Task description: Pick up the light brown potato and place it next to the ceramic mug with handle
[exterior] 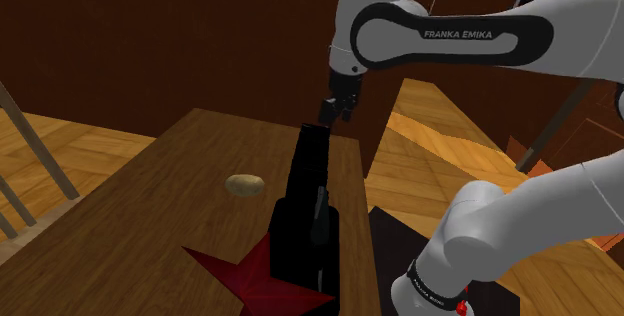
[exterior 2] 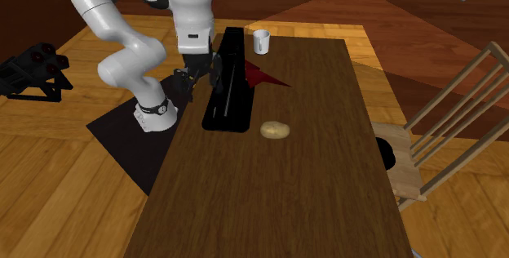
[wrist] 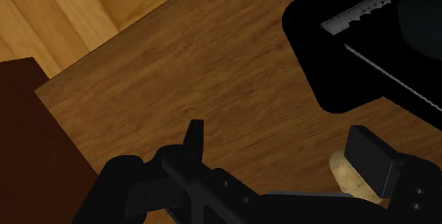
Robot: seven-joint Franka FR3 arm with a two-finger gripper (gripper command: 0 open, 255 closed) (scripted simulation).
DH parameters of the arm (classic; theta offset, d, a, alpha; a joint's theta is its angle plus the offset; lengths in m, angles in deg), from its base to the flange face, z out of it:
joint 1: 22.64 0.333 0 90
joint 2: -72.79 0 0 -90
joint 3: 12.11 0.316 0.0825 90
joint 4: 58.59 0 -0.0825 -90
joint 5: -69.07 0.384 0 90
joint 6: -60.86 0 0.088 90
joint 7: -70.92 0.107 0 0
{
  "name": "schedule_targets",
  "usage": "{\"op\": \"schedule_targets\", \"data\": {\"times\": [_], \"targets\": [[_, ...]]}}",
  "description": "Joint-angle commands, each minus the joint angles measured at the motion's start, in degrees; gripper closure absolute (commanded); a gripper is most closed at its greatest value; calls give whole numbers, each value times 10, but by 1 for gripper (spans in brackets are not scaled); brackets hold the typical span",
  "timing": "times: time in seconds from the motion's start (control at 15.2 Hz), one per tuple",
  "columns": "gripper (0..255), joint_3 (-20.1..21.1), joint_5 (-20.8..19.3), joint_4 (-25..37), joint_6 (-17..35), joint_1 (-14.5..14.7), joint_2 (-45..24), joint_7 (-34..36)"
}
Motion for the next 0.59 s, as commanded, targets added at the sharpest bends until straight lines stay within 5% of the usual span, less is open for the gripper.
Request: {"op": "schedule_targets", "data": {"times": [0.0,0.53], "targets": [[0,5,8,13,23,9,-40,-4],[0,18,33,70,104,37,-201,-38]]}}
